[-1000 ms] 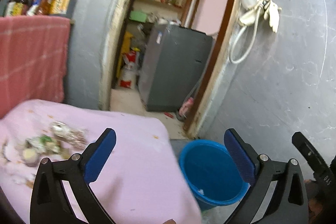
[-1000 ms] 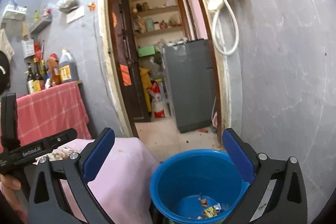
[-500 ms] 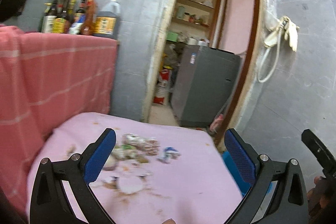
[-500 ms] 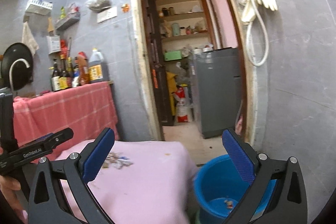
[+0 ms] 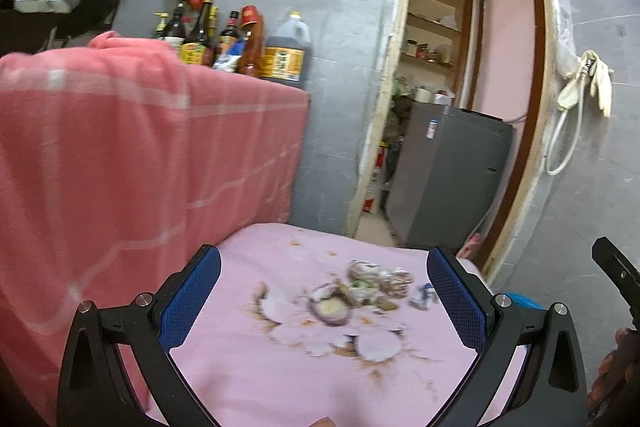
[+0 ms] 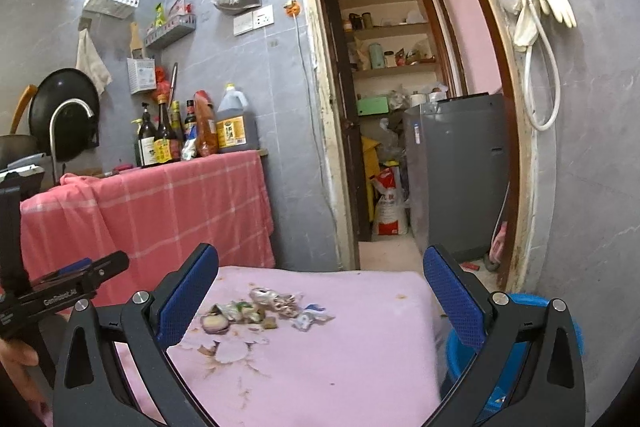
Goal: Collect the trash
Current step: 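Move both tools back over the remaining trash on the sheet, then grasp the onion slice with the left tool while the right tool grasps the white wrapper, then carry the onion slice and white wrapper over the blue basin and open both tools, then move both tools back over the remaining trash on the sheet, then grasp the white-pink paper with the left tool while the right tool grasps the brown paper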
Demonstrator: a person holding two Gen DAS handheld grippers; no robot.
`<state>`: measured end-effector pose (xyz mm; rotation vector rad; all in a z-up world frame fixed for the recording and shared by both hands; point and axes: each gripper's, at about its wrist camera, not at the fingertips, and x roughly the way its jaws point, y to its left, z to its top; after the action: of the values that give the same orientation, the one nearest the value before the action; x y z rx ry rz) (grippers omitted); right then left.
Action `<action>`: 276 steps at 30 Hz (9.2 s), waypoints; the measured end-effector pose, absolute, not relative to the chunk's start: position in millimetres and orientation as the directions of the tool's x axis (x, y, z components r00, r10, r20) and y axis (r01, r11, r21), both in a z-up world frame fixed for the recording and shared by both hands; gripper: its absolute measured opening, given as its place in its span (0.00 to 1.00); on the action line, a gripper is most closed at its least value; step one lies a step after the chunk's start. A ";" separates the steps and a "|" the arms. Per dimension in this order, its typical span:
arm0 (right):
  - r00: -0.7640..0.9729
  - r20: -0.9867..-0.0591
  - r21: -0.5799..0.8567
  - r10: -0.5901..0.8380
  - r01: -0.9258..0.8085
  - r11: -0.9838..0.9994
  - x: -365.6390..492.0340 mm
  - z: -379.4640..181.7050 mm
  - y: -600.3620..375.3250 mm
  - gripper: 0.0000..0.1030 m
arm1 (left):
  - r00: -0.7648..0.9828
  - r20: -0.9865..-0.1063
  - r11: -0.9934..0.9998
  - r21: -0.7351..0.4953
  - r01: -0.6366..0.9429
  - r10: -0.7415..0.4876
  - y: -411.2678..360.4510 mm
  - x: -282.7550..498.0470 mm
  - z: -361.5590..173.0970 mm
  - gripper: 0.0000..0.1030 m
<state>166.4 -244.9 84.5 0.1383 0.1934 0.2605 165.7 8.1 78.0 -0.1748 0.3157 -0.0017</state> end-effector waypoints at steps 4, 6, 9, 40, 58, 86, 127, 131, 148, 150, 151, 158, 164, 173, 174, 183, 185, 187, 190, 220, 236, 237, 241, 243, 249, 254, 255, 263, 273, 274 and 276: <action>0.942 -0.190 0.161 0.276 -0.248 0.955 172.2 77.2 -234.4 1.00 | 0.947 -0.322 0.985 -0.167 -0.054 -0.002 21.0 167.0 70.2 0.98; 0.940 -0.198 0.155 0.279 -0.251 0.956 174.4 74.1 -230.9 1.00 | 0.944 -0.330 0.985 -0.162 -0.066 0.009 25.5 169.1 65.8 0.98; 0.937 -0.209 0.148 0.279 -0.251 0.956 179.4 68.9 -227.2 1.00 | 0.938 -0.345 0.984 -0.160 -0.082 0.022 31.1 173.4 57.7 0.98; 0.747 -0.551 0.108 0.372 -0.378 0.919 282.0 -0.3 -209.3 0.94 | 0.762 -0.612 0.976 -0.179 0.126 -0.211 26.0 268.1 -6.9 0.87; 0.547 -0.725 0.240 0.420 -0.370 0.897 359.4 -37.2 -196.4 0.50 | 0.656 -0.720 0.973 -0.127 0.193 -0.224 -8.1 307.0 -29.3 0.58; 0.650 -0.547 0.291 0.528 -0.444 0.848 287.7 -16.4 -219.4 0.13 | 0.680 -0.692 0.969 -0.156 0.189 -0.244 -15.3 265.3 -19.7 0.31; 0.972 -0.220 0.189 0.083 -0.042 0.981 182.4 37.6 -432.9 0.13 | 0.723 -0.384 0.819 -0.253 0.516 -0.574 -260.3 275.6 55.8 0.31; 0.963 -0.263 0.201 0.052 0.002 0.980 185.5 23.0 -453.0 0.13 | 0.691 -0.418 0.807 -0.262 0.529 -0.589 -284.4 287.0 45.4 0.31; 0.910 -0.412 0.306 0.040 0.097 0.947 209.8 -25.9 -499.0 0.14 | 0.580 -0.577 0.800 -0.248 0.546 -0.575 -350.8 325.8 -9.4 0.32; 0.905 -0.424 0.304 0.040 0.101 0.947 212.1 -28.6 -499.6 0.16 | 0.577 -0.586 0.803 -0.243 0.544 -0.569 -352.9 327.7 -14.0 0.32; 0.903 -0.428 0.301 0.038 0.103 0.948 214.2 -28.0 -498.9 0.17 | 0.575 -0.588 0.803 -0.244 0.544 -0.569 -353.1 328.5 -15.8 0.33; 0.894 -0.447 0.298 0.037 0.110 0.948 219.5 -30.3 -500.3 0.27 | 0.548 -0.603 0.795 -0.274 0.541 -0.580 -348.4 332.1 -19.7 0.36; 0.887 -0.461 0.298 0.039 0.112 0.948 225.2 -29.2 -501.9 0.38 | 0.555 -0.597 0.801 -0.291 0.523 -0.580 -341.8 333.4 -13.8 0.36; 0.889 -0.455 0.324 0.049 0.114 0.939 226.9 -21.3 -500.3 0.52 | 0.599 -0.569 0.818 -0.283 0.501 -0.564 -320.9 329.0 1.6 0.45; 0.895 -0.444 0.322 0.044 0.114 0.940 225.0 -17.4 -498.7 0.57 | 0.609 -0.560 0.820 -0.279 0.500 -0.562 -316.8 327.6 4.5 0.47; 0.948 -0.319 0.281 0.015 0.079 0.956 204.3 29.9 -476.5 0.90 | 0.711 -0.469 0.851 -0.278 0.445 -0.524 -266.5 311.7 41.0 0.87; 0.956 -0.293 0.268 0.022 0.060 0.962 199.7 40.3 -468.4 0.98 | 0.736 -0.438 0.857 -0.273 0.438 -0.516 -252.2 304.0 49.4 0.91; 0.963 -0.267 0.261 0.029 0.043 0.964 195.4 50.0 -460.0 1.00 | 0.763 -0.409 0.865 -0.266 0.426 -0.501 -236.3 295.9 58.7 0.96; 0.971 -0.237 0.243 0.041 0.018 0.970 190.8 63.0 -444.2 1.00 | 0.800 -0.359 0.875 -0.252 0.413 -0.481 -212.3 281.7 72.3 0.98; 0.935 -0.148 0.155 0.323 -0.301 0.941 207.6 72.0 -250.4 1.00 | 0.929 -0.354 0.986 -0.161 0.050 -0.105 7.0 213.0 63.5 0.98; 0.852 -0.344 0.108 0.395 -0.382 0.918 270.7 25.0 -211.7 1.00 | 0.853 -0.505 0.987 -0.145 0.063 -0.129 25.0 250.7 12.7 0.97; 0.842 -0.360 0.109 0.401 -0.388 0.915 274.3 22.2 -208.9 0.99 | 0.846 -0.515 0.987 -0.142 0.073 -0.136 24.2 252.5 10.6 0.97; 0.783 -0.451 0.114 0.429 -0.427 0.897 289.7 9.8 -197.1 0.81 | 0.816 -0.549 0.981 -0.161 0.108 -0.180 22.7 261.7 4.5 0.97; 0.744 -0.503 0.130 0.441 -0.439 0.889 298.0 3.4 -192.3 0.73 | 0.801 -0.563 0.974 -0.198 0.108 -0.203 23.5 268.8 2.7 0.93; 0.682 -0.569 0.166 0.458 -0.450 0.877 311.2 -5.4 -185.8 0.67 | 0.734 -0.622 0.947 -0.309 0.090 -0.272 25.6 297.1 -5.4 0.69; 0.631 -0.621 0.176 0.465 -0.466 0.867 320.8 -14.9 -176.8 0.59 | 0.687 -0.671 0.946 -0.313 0.078 -0.279 21.2 309.8 -9.8 0.57; 0.617 -0.632 0.181 0.469 -0.470 0.864 323.4 -17.4 -174.7 0.57 | 0.673 -0.688 0.950 -0.304 0.072 -0.271 20.1 312.7 -11.9 0.56; 0.514 -0.710 0.210 0.482 -0.499 0.841 342.7 -35.4 -153.2 0.42 | 0.648 -0.710 0.948 -0.314 0.061 -0.277 22.7 319.4 -20.9 0.45; 0.459 -0.773 0.172 0.438 -0.513 0.841 354.7 -44.5 -132.4 0.36 | 0.619 -0.724 0.944 -0.316 0.094 -0.304 18.2 317.9 -25.1 0.30; 0.458 -0.774 0.172 0.438 -0.513 0.841 355.2 -44.6 -132.3 0.36 | 0.615 -0.728 0.944 -0.315 0.095 -0.304 17.7 317.8 -25.4 0.30; 0.458 -0.778 0.165 0.431 -0.512 0.843 356.5 -44.9 -130.3 0.34 | 0.609 -0.732 0.945 -0.311 0.099 -0.305 17.4 317.3 -25.1 0.30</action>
<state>356.5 -130.3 -44.9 -0.0970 0.9281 0.5817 317.3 17.4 -25.1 -0.2501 0.8880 -0.2357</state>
